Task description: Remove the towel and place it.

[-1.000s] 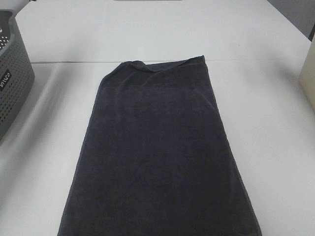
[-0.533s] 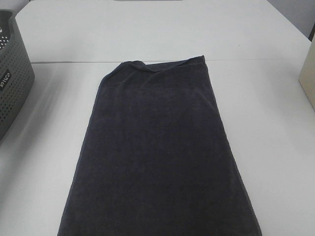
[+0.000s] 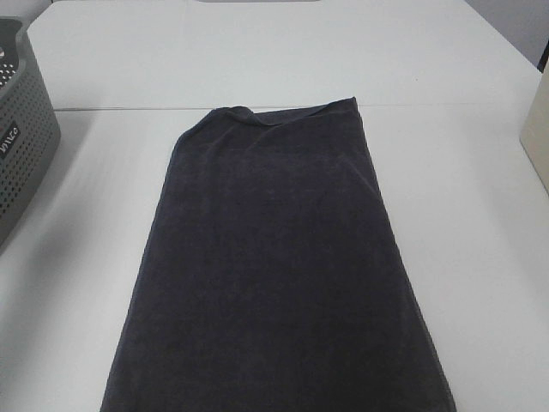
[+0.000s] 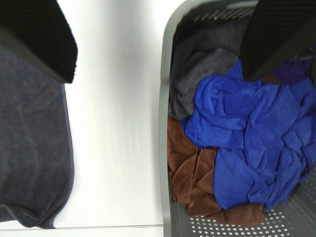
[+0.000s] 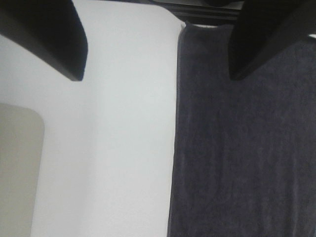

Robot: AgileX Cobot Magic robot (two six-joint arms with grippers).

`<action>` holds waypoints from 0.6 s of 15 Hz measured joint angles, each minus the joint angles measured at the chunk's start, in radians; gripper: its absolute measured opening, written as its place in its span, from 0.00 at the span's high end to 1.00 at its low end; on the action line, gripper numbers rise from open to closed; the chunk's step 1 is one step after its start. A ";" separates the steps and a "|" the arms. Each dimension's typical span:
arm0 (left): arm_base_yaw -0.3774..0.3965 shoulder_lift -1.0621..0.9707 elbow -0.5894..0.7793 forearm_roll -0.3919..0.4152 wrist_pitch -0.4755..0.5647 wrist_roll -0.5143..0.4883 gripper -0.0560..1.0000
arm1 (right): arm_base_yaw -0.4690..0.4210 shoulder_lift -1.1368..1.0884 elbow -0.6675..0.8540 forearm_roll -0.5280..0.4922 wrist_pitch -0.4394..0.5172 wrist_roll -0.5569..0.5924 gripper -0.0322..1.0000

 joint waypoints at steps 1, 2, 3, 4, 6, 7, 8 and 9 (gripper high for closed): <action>0.000 -0.174 0.172 0.000 -0.005 -0.003 0.15 | 0.000 -0.173 0.119 0.000 0.001 0.001 0.24; 0.000 -0.174 0.172 0.000 -0.005 -0.003 0.15 | 0.000 -0.173 0.119 0.000 0.001 0.001 0.24; 0.000 -0.329 0.294 0.006 -0.006 -0.003 0.15 | 0.000 -0.299 0.185 0.000 0.001 0.001 0.24; 0.000 -0.396 0.355 0.014 -0.008 -0.003 0.15 | 0.000 -0.382 0.224 0.000 0.001 0.001 0.24; 0.000 -0.540 0.458 0.038 -0.008 0.001 0.15 | 0.000 -0.542 0.317 -0.012 0.001 0.000 0.24; 0.000 -0.605 0.506 0.057 -0.008 0.004 0.15 | 0.000 -0.604 0.350 -0.019 0.001 -0.004 0.24; 0.000 -0.634 0.531 0.057 -0.008 0.004 0.15 | 0.000 -0.634 0.368 -0.024 0.001 -0.008 0.24; 0.000 -0.708 0.579 0.072 -0.008 0.005 0.15 | 0.000 -0.684 0.401 -0.033 0.002 -0.023 0.24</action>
